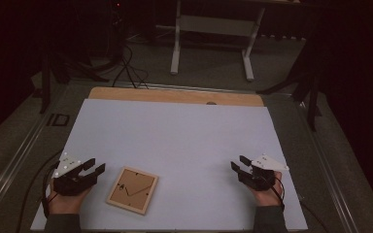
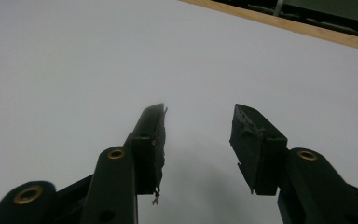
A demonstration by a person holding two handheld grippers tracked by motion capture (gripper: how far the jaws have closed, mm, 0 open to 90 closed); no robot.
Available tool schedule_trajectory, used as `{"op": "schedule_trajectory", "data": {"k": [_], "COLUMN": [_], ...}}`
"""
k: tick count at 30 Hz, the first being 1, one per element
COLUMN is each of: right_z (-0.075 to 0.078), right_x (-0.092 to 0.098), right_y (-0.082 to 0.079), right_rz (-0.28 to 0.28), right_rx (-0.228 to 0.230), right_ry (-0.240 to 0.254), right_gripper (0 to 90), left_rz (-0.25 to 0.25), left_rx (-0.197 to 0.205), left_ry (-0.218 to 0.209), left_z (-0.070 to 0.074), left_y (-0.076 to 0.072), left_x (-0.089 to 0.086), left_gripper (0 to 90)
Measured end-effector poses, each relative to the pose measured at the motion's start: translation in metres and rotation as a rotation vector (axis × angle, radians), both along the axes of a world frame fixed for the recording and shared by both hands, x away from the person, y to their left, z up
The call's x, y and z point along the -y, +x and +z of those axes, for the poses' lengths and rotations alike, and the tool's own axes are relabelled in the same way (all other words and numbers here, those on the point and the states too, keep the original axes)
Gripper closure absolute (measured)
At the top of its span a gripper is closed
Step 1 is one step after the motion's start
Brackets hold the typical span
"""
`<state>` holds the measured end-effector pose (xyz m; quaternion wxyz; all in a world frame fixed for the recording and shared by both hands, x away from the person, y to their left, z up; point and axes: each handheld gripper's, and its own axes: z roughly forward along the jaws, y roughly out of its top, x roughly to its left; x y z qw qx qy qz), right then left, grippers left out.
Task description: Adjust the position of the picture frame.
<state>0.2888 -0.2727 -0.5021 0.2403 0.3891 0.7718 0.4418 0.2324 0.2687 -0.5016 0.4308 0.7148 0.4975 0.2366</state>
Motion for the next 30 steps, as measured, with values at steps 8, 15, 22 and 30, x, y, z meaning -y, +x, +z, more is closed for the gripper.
{"op": "schedule_trajectory", "data": {"k": [8,15,22,30], "right_z": [0.0,0.0,0.0,0.0], "right_x": [-0.001,-0.001,-0.001,-0.002], "right_y": [0.0,0.0,0.0,0.0], "right_rz": [0.005,0.005,0.006,0.007], "right_rx": [-0.004,-0.001,-0.001,0.0], "right_ry": [-0.004,-0.002,-0.003,-0.005], "right_gripper": [53.9,53.9,53.9,53.9], "left_rz": [-0.047,-0.074,-0.105,-0.162], "left_rx": [0.008,-0.018,-0.045,-0.058], "left_ry": [0.036,0.058,0.082,0.084], "left_z": [0.001,-0.002,-0.007,-0.009], "left_y": [0.001,0.006,0.011,0.013], "left_x": [0.013,0.025,0.034,0.043], "left_gripper": [64.8,71.9,72.1,86.7]}}
